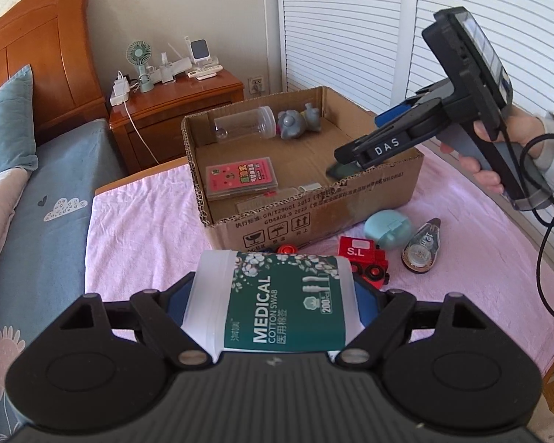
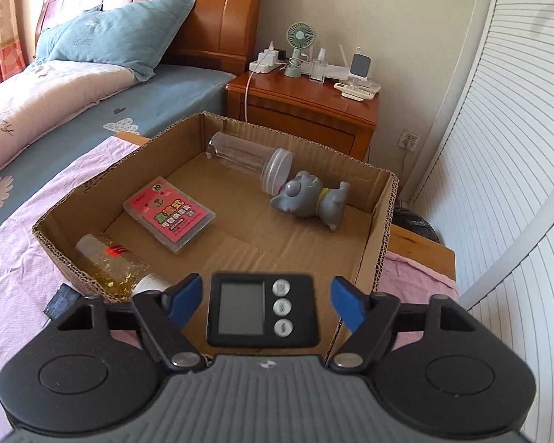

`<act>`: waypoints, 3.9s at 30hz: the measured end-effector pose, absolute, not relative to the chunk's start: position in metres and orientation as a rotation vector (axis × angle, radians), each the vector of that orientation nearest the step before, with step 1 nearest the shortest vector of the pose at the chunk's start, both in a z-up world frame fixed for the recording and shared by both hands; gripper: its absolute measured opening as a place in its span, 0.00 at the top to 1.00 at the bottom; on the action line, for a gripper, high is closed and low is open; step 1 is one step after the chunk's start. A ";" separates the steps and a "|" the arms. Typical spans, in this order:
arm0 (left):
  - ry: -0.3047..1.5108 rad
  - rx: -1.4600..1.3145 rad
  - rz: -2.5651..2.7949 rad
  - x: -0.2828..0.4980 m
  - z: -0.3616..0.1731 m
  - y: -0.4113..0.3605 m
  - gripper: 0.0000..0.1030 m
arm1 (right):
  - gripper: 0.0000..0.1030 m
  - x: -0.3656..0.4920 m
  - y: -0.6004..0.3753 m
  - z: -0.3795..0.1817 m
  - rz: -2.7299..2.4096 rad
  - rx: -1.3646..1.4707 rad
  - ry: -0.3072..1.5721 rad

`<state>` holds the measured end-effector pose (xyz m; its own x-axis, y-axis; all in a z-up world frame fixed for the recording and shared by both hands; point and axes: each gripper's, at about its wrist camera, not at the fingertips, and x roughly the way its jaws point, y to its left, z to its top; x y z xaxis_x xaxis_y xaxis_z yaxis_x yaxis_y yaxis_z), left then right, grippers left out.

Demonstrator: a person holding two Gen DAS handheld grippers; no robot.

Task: Organize rigid objects
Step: 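Carry the timer into the box and open the right gripper while the left carries the tub, then lower the white MEDICAL tub into the box and open the left gripper, then grasp the black-and-blue toy train with the left gripper while the right approaches the tape roller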

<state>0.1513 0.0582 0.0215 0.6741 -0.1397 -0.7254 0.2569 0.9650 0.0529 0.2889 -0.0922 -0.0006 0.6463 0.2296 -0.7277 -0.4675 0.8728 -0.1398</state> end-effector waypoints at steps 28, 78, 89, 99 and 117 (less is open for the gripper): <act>0.912 0.178 -0.272 0.334 0.043 -0.035 0.19 | 0.00 0.152 -0.175 0.041 0.119 -0.140 0.772; 0.967 0.040 0.057 0.212 -0.043 0.041 0.02 | 0.00 0.108 -0.171 0.017 0.156 -0.066 0.846; 0.923 0.172 0.128 0.220 -0.067 0.017 0.01 | 0.00 0.115 -0.183 -0.003 0.129 -0.063 0.904; 0.893 -0.060 0.090 0.220 -0.079 0.049 0.00 | 0.00 0.125 -0.179 -0.010 0.134 -0.079 0.925; 0.823 -0.058 0.098 0.205 -0.072 0.039 0.51 | 0.00 0.141 -0.154 -0.038 0.236 -0.288 0.953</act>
<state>0.2046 0.0391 -0.0716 0.6759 0.0642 -0.7342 -0.1096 0.9939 -0.0140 0.1408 -0.1544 -0.0384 0.5589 0.0709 -0.8262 -0.3224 0.9365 -0.1378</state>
